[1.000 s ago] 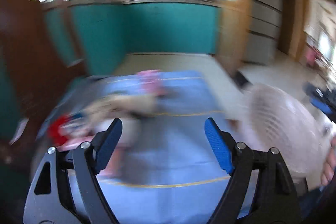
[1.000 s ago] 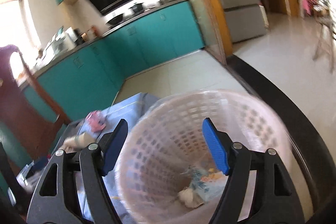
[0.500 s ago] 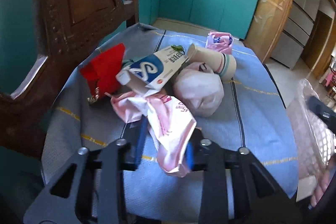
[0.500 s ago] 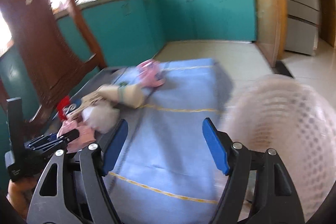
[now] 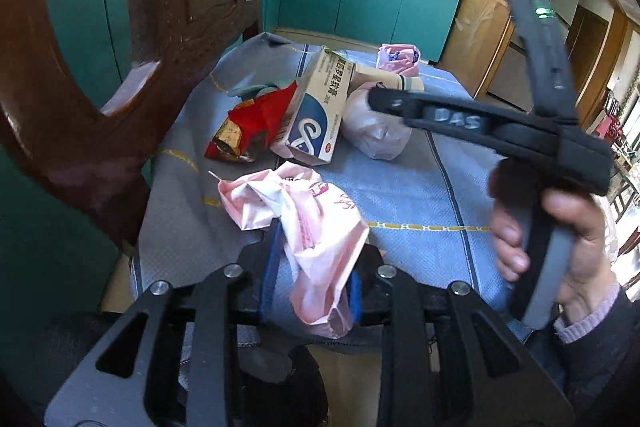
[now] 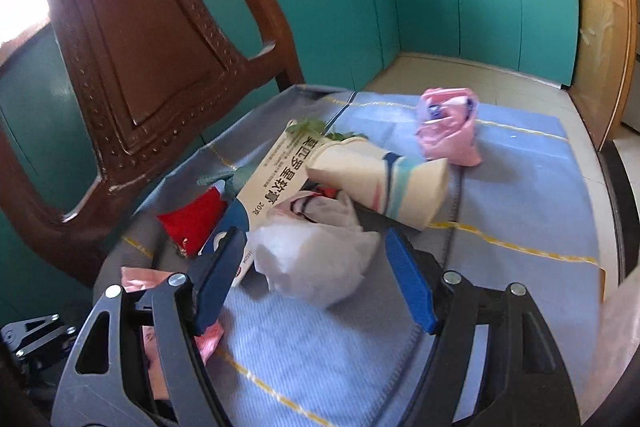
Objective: Collect trash
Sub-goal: 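Grasp the pink plastic bag with the left tool while the right tool grasps a white plastic bag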
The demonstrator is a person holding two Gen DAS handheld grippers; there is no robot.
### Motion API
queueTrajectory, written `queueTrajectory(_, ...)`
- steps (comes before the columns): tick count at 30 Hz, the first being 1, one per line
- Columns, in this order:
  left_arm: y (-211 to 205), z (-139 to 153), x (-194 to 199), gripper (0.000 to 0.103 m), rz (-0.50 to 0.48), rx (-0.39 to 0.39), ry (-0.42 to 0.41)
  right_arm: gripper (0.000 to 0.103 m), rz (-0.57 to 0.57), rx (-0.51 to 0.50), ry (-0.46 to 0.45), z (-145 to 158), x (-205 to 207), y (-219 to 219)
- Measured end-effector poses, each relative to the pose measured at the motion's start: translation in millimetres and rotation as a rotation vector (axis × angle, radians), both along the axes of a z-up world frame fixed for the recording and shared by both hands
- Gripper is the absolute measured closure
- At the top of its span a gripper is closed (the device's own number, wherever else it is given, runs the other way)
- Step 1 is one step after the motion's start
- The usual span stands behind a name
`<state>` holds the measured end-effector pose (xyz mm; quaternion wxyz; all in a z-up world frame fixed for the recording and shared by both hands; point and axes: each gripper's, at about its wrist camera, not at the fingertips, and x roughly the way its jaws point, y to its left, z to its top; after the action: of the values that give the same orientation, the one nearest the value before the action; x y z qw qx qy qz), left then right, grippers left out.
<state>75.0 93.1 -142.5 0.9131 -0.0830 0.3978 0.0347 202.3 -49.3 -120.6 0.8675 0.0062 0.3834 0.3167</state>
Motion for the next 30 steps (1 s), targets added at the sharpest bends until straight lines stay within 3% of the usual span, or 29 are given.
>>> queueTrajectory(2, 0.9, -1.3, -1.0, 0.063, 0.007, -0.011, 0.002, 0.034, 0.016, -0.019, 0.011, -5.3, 0.7, 7.9)
queueTrajectory(3, 0.7, -1.9, -1.0, 0.056, 0.010, -0.014, 0.003, 0.045, 0.024, -0.028, 0.013, -7.7, -0.6, 9.1)
queueTrajectory(6, 1.0, -5.4, 3.1, 0.049, 0.019, -0.018, 0.009, 0.068, 0.057, -0.066, 0.008, -10.4, -7.5, 10.3)
queueTrajectory(11, 2.7, -10.0, 9.2, 0.044, 0.032, -0.024, 0.026, 0.074, 0.046, -0.092, -0.008, -0.6, -24.0, -14.5)
queueTrajectory(16, 3.5, -12.8, 9.6, 0.040, 0.034, -0.025, 0.042, 0.074, 0.000, -0.223, -0.048, 10.1, -49.7, -54.6)
queueTrajectory(22, -0.1, -19.4, 12.1, 0.038, 0.031, -0.027, 0.064, 0.071, -0.008, -0.313, -0.001, -2.4, -60.6, -83.0)
queueTrajectory(24, -2.4, -21.8, 14.0, 0.035, 0.027, -0.040, 0.070, 0.056, -0.004, -0.296, 0.029, -4.8, -59.5, -86.3)
queueTrajectory(25, -3.0, -22.8, 15.3, 0.034, 0.024, -0.042, 0.071, 0.054, 0.002, -0.279, 0.041, -4.7, -59.3, -87.4)
queueTrajectory(27, -6.1, -24.2, 16.6, 0.033, 0.020, -0.037, 0.073, 0.036, 0.005, -0.262, 0.048, -4.8, -58.0, -85.9)
queueTrajectory(30, -8.1, -24.1, 17.2, 0.030, 0.015, -0.037, 0.075, 0.031, 0.004, -0.233, 0.062, -4.8, -55.1, -85.3)
